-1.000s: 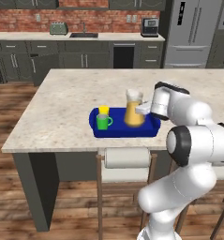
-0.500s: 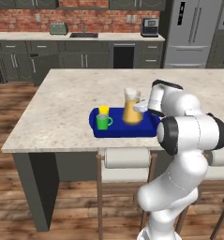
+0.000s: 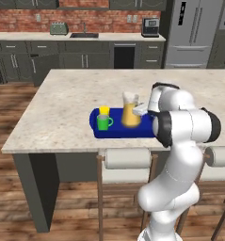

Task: There is a tray on the dining counter. Grab the cup, mug, and pitcher and place them on the tray. The pitcher may be placed next to the tray if it cannot fit the tray.

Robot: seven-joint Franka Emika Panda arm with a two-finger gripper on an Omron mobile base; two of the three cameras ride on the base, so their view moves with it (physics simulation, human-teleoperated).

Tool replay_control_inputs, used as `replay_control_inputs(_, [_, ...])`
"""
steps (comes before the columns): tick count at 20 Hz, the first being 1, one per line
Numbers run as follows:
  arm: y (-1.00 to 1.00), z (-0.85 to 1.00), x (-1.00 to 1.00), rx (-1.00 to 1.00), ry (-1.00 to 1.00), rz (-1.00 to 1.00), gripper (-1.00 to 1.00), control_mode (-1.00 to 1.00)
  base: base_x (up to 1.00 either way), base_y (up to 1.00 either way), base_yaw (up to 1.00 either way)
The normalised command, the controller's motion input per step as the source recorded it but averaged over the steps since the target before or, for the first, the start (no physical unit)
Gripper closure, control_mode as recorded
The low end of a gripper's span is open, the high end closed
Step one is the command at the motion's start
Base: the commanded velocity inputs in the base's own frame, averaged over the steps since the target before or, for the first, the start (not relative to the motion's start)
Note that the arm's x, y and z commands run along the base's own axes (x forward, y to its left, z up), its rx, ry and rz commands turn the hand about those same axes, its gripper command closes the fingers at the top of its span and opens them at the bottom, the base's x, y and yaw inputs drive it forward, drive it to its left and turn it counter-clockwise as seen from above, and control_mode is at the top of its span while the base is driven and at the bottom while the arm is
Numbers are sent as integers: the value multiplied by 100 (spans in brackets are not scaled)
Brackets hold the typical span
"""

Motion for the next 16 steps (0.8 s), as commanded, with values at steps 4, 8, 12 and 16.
replay_control_inputs(4, [0, -23, 14, 0, 0, 6, 100, -100, 0, 0, 0])
replay_control_inputs(8, [-2, -7, 22, 0, 0, 3, 100, -100, 0, 0, 0])
replay_control_inputs(12, [-13, 0, 35, 0, 0, 0, 100, -100, 0, 0, 0])
replay_control_inputs(16, [-11, 0, 41, 0, 0, 0, 100, -100, 0, 0, 0])
